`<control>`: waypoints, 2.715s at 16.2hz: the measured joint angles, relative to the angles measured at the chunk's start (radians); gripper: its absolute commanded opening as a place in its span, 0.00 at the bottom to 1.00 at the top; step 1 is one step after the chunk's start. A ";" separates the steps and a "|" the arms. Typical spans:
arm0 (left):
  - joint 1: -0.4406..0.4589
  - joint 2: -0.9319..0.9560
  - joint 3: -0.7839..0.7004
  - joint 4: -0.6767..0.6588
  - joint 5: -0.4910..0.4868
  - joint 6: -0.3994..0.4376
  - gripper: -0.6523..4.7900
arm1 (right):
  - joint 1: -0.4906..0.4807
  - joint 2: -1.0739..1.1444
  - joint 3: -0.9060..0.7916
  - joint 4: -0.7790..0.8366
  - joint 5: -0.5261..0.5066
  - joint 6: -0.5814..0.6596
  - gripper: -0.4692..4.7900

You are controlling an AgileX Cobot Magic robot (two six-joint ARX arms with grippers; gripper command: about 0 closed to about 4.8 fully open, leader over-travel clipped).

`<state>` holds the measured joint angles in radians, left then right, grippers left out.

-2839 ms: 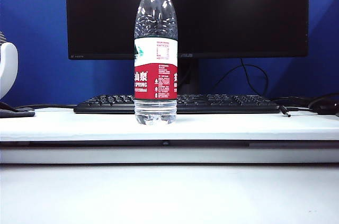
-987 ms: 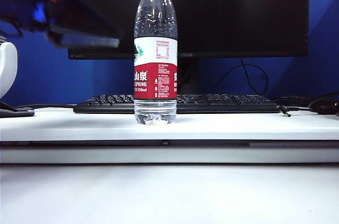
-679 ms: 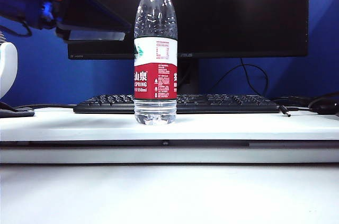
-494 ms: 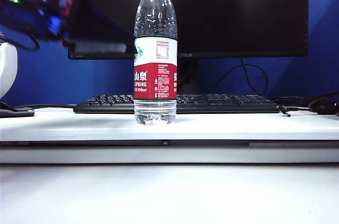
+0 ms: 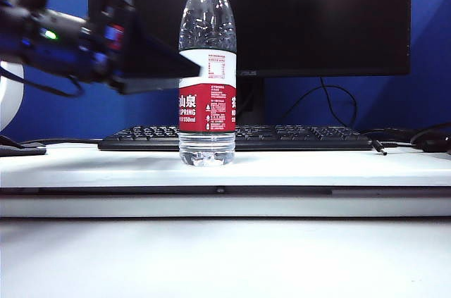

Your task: Unscrew the cap from the plastic bottle on the table.

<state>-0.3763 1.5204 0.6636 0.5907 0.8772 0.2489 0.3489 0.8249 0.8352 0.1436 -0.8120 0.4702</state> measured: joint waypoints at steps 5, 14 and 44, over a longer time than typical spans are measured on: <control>-0.100 0.154 0.000 0.286 -0.106 -0.090 0.98 | 0.000 0.000 0.000 -0.006 -0.001 -0.006 0.62; -0.126 0.274 0.005 0.611 -0.185 -0.251 0.83 | 0.000 0.003 0.000 -0.170 0.006 -0.113 0.62; -0.127 0.275 0.005 0.626 -0.185 -0.272 0.61 | 0.576 0.351 -0.003 0.147 1.143 -0.360 0.73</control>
<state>-0.5034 1.7950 0.6689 1.2167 0.6918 -0.0227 0.9253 1.1759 0.8318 0.2905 0.3305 0.1097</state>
